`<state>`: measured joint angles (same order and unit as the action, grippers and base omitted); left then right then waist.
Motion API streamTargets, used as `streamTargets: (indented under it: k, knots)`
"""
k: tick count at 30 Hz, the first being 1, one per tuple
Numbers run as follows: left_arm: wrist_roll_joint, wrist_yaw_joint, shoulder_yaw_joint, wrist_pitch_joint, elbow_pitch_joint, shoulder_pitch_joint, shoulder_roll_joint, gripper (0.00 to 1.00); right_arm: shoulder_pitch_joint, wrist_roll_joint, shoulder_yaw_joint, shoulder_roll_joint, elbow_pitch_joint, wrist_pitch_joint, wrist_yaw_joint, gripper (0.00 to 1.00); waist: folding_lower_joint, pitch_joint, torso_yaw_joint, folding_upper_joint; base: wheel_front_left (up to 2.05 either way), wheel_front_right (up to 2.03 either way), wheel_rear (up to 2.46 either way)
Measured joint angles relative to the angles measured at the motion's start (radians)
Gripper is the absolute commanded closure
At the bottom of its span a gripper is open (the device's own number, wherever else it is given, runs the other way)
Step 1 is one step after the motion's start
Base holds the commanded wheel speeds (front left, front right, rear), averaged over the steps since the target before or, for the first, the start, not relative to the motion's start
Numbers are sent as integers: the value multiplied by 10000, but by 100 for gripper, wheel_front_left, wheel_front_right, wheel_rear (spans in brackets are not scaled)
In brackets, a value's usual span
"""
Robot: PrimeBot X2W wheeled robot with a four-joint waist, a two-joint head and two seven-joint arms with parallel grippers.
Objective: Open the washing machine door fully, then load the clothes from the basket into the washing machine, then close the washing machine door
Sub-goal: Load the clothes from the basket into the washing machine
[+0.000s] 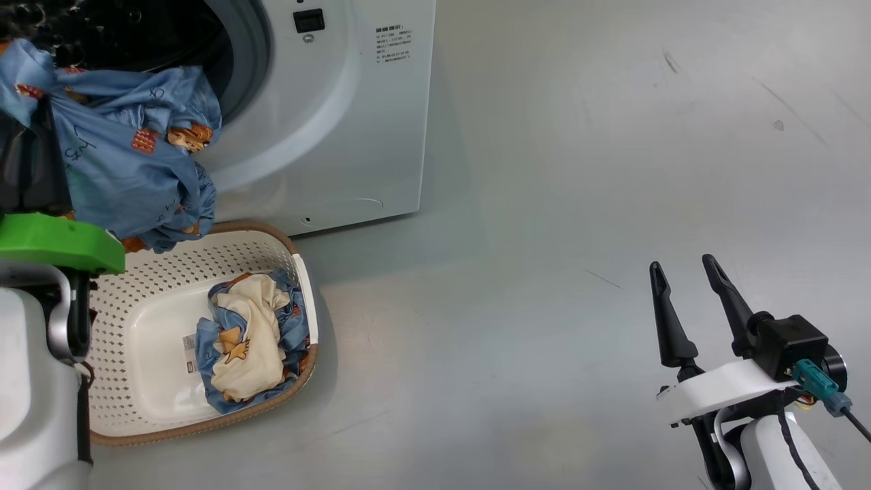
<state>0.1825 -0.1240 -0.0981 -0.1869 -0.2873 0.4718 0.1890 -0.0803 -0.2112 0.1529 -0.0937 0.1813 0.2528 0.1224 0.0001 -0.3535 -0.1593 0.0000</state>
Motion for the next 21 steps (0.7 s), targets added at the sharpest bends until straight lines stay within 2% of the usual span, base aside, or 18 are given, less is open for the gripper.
streamTargets:
  k: [21]
  knots:
    - [299,-33,58,1162,-696,2964,865,100,-647,-194,-159,205,-395,0,0,0,1,-2238,-233,0,0,0,0]
